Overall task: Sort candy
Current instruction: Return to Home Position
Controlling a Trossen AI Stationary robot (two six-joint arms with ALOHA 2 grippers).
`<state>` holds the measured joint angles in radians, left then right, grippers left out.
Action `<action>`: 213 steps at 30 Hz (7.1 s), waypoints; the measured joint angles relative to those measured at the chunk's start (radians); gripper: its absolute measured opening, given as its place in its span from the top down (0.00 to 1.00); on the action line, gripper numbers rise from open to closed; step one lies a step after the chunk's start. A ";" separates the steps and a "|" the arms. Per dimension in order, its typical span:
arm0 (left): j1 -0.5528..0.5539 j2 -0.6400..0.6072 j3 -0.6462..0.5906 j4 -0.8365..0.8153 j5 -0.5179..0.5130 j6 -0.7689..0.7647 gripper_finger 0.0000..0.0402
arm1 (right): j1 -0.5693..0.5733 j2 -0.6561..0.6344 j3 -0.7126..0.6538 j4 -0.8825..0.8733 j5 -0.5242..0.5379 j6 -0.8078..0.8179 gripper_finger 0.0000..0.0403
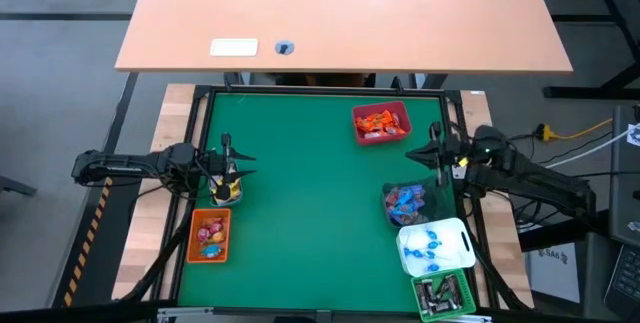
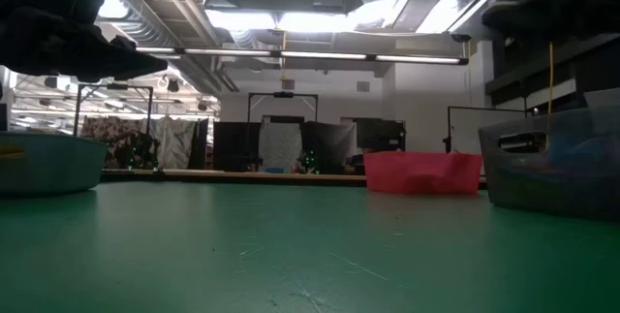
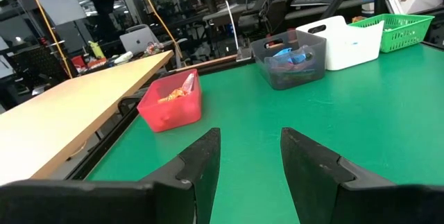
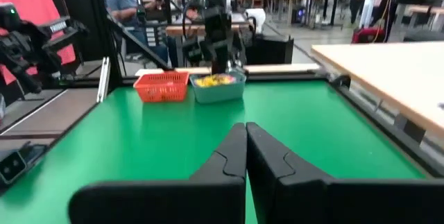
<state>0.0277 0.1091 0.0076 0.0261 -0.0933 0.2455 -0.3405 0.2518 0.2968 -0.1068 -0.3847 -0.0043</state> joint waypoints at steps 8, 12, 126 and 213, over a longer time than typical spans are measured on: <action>0.000 0.000 0.000 0.000 0.000 0.000 0.65 | 0.000 -0.032 -0.074 0.000 0.000 0.001 0.99; 0.000 0.000 0.000 0.000 0.000 0.000 0.65 | 0.000 -0.076 -0.114 0.002 -0.008 0.004 0.99; 0.000 0.000 0.001 0.000 -0.002 0.000 0.65 | 0.301 -0.122 -0.289 0.138 0.338 -0.034 1.00; 0.000 0.000 0.001 0.000 -0.002 0.000 0.65 | 0.301 -0.249 -0.289 0.126 0.367 -0.053 1.00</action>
<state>0.0277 0.1093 0.0082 0.0265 -0.0951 0.2455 -0.0391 0.0025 0.0074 0.0192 -0.0182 -0.0577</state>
